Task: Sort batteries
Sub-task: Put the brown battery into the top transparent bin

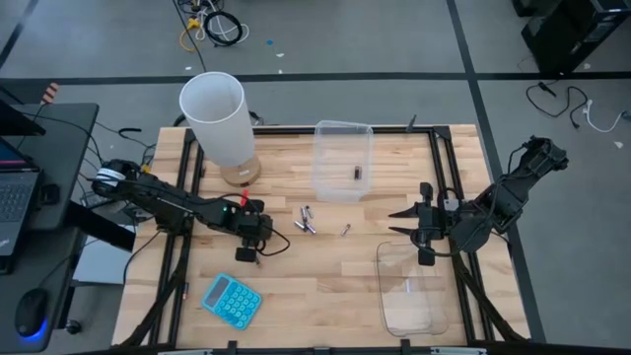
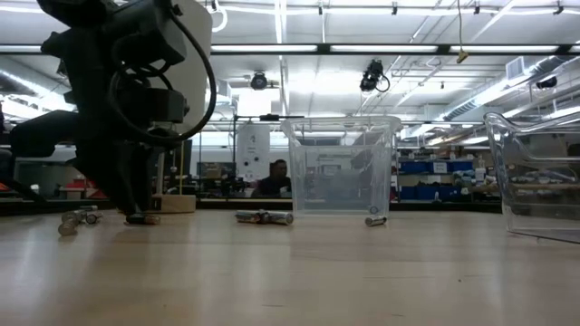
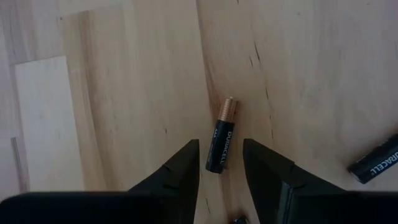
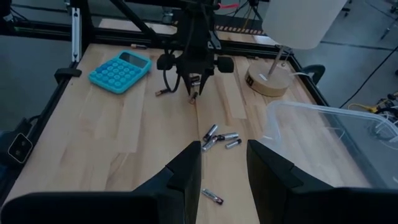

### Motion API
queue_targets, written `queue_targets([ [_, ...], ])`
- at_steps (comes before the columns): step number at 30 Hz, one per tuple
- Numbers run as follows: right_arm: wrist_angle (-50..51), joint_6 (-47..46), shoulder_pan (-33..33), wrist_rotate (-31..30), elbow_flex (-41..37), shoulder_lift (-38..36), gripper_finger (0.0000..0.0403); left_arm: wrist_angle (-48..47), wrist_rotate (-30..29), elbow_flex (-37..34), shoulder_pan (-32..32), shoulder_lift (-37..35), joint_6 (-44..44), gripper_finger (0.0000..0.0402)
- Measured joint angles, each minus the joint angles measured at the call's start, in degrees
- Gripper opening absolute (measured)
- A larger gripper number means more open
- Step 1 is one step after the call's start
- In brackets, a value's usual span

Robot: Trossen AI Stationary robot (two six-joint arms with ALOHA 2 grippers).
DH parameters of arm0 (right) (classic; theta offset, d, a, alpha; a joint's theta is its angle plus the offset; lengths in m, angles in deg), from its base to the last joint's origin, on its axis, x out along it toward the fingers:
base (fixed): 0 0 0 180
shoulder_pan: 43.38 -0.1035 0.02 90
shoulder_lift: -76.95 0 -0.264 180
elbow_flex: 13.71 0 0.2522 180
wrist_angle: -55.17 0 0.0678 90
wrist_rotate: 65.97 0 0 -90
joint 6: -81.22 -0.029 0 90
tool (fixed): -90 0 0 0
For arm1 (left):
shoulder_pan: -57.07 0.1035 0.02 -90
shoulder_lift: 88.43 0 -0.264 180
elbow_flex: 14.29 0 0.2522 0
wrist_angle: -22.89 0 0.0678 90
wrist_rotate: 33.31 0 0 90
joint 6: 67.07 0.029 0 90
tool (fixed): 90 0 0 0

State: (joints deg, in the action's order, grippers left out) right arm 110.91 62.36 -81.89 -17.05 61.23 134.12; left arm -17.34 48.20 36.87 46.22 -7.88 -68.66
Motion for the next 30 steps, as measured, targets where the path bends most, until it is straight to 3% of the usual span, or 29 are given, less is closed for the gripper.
queue_targets([
  [20,-1.3,2.1,0.0,0.0,0.0,0.0,0.0115,4.4,-0.2,-3.2,0.0,0.0,-0.3,0.0125],
  [30,-1.3,2.1,0.0,0.0,0.0,0.0,0.0115,4.3,-0.4,-3.2,0.0,0.0,-0.3,0.0058],
])
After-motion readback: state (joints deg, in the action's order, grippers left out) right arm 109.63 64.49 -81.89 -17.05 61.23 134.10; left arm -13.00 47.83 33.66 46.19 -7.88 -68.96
